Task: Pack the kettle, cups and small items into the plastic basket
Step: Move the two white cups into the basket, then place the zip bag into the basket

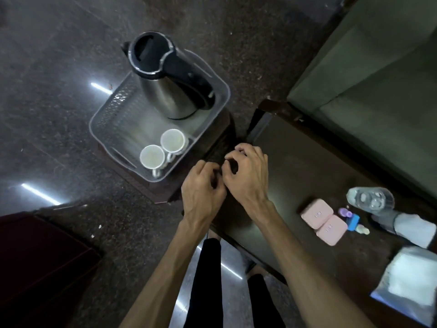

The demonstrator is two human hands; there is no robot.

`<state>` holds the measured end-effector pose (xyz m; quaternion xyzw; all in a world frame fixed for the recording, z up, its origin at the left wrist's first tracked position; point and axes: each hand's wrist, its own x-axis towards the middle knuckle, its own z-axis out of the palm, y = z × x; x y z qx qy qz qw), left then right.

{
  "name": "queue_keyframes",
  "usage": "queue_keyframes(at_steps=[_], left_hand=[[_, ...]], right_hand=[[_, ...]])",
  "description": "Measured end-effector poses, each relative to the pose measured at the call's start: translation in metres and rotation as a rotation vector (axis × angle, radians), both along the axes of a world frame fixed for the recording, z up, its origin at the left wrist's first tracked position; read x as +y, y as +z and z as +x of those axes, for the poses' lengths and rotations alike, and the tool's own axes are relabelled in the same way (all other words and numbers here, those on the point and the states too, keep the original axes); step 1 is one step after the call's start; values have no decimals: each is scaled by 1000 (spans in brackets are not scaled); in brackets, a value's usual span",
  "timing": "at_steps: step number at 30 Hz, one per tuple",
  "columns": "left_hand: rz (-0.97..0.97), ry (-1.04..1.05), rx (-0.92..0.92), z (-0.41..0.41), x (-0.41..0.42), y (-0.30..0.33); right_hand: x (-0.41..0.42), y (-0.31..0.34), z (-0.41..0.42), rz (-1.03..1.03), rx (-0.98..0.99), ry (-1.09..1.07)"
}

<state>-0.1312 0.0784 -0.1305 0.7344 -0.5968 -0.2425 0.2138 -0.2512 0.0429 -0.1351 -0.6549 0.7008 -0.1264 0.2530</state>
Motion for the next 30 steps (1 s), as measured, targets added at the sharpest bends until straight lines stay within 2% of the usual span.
queue_keyframes(at_steps=[7, 15, 22, 25, 30], left_hand=[[76, -257, 48, -117, 32, -4], [157, -603, 14, -272, 104, -11], [228, -856, 4, -381, 171, -27], [360, -826, 47, -421, 197, -43], [738, -496, 181, -480, 223, -83]], right_hand=[[64, 3, -120, 51, -5, -281], [177, 3, -265, 120, -48, -666], [278, -15, -367, 93, -88, -1029], [310, -26, -407, 106, -101, -1159], [335, -47, -481, 108, -30, -1306]])
